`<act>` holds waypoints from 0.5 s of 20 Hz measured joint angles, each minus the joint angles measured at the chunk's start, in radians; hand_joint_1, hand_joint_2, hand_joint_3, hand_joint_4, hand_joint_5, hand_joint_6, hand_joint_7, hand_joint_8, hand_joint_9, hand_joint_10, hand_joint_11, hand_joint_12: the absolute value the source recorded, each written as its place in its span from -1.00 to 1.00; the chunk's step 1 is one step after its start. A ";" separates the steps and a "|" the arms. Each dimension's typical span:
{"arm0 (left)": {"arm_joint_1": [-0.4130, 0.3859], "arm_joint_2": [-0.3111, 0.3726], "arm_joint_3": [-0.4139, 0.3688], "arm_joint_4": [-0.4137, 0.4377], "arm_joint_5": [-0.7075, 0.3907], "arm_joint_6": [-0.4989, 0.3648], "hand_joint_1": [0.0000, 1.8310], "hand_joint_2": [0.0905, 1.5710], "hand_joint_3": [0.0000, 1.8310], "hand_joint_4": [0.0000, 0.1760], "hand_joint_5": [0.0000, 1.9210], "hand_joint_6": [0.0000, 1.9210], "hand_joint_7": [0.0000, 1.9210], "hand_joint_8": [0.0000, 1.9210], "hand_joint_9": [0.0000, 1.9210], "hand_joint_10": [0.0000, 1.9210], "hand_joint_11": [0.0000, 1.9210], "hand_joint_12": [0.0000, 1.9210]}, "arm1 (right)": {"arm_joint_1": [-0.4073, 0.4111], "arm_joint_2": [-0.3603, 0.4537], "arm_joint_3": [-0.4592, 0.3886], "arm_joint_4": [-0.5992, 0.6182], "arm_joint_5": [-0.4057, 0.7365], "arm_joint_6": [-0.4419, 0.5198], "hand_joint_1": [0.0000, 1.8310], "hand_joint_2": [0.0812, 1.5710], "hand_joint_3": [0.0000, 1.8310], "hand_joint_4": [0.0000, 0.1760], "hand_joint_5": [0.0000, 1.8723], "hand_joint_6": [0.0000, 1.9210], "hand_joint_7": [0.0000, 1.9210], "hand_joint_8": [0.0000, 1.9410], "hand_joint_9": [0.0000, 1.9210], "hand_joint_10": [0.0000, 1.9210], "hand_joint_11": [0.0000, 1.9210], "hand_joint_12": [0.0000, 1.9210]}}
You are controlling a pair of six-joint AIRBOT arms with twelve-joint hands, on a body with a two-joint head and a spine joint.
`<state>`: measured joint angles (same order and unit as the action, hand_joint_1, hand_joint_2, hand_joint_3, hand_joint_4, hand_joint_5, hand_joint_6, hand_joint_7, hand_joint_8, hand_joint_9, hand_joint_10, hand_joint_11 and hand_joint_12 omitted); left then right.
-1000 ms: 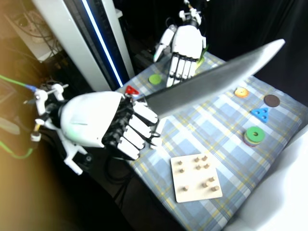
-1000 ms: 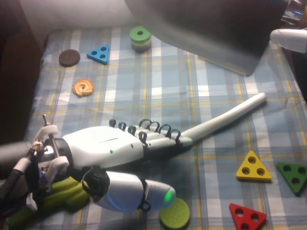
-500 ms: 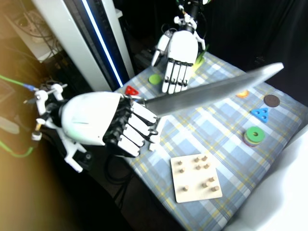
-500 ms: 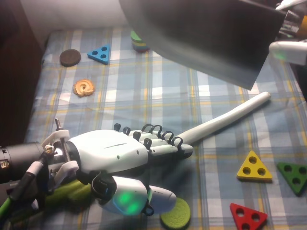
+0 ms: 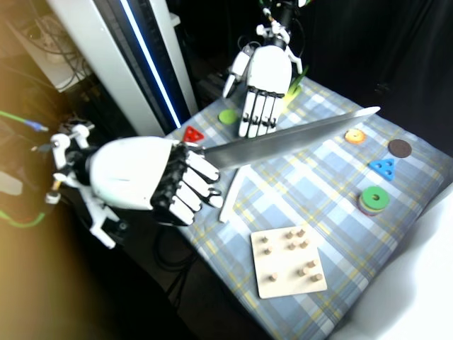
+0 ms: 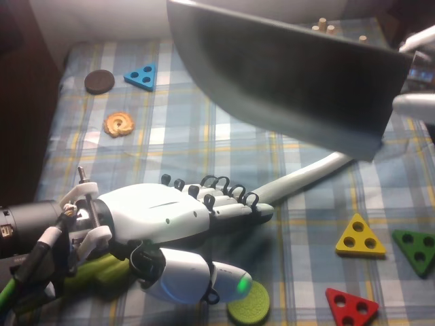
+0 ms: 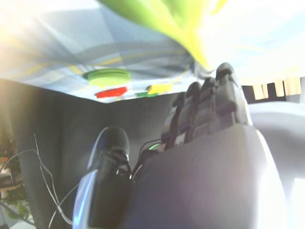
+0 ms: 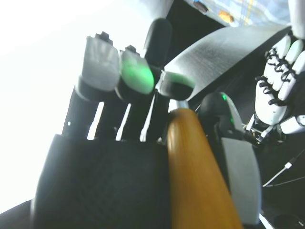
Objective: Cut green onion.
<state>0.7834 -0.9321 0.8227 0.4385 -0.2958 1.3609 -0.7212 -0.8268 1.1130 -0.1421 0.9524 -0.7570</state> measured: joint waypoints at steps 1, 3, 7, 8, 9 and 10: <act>0.000 0.000 0.000 -0.003 0.000 0.000 -1.00 0.67 -1.00 -1.00 -1.00 -1.00 -1.00 -1.00 -1.00 -1.00 -1.00 -1.00 | -0.013 0.000 -0.002 -0.018 0.000 0.007 -0.58 0.84 -1.00 -0.95 0.03 1.00 0.31 1.00 0.43 1.00 0.47 1.00; 0.000 0.000 0.000 -0.012 -0.002 0.000 -1.00 0.68 -1.00 -1.00 -1.00 -1.00 -1.00 -1.00 -1.00 -1.00 -1.00 -1.00 | -0.028 0.000 -0.004 -0.053 -0.006 0.024 -0.56 0.90 -0.99 -1.00 0.05 1.00 0.35 1.00 0.48 1.00 0.52 1.00; 0.000 0.001 0.000 -0.026 -0.004 0.000 -1.00 0.66 -1.00 -1.00 -1.00 -1.00 -1.00 -1.00 -1.00 -1.00 -1.00 -1.00 | -0.032 0.002 -0.017 -0.085 -0.014 0.029 -0.51 0.91 -1.00 -1.00 0.13 1.00 0.43 1.00 0.55 1.00 0.59 1.00; 0.000 0.001 0.000 -0.027 -0.005 0.000 -1.00 0.67 -1.00 -1.00 -1.00 -1.00 -1.00 -1.00 -1.00 -1.00 -1.00 -1.00 | -0.032 0.002 -0.016 -0.085 -0.018 0.029 -0.51 0.91 -1.00 -1.00 0.13 1.00 0.42 1.00 0.54 1.00 0.59 1.00; 0.000 0.001 0.000 -0.028 -0.005 0.000 -1.00 0.66 -1.00 -1.00 -1.00 -1.00 -1.00 -1.00 -1.00 -1.00 -1.00 -1.00 | -0.033 0.002 -0.016 -0.084 -0.021 0.029 -0.69 0.86 -1.00 -1.00 0.17 1.00 0.41 1.00 0.50 1.00 0.53 1.00; 0.001 0.002 0.000 -0.031 -0.006 0.000 -1.00 0.66 -1.00 -1.00 -1.00 -1.00 -1.00 -1.00 -1.00 -1.00 -1.00 -1.00 | -0.038 0.003 -0.016 -0.084 -0.021 0.035 -0.72 0.86 -1.00 -1.00 0.14 1.00 0.40 1.00 0.49 1.00 0.52 1.00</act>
<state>0.7845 -0.9302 0.8227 0.4072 -0.3019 1.3605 -0.7589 -0.8242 1.0966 -0.2260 0.9310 -0.7223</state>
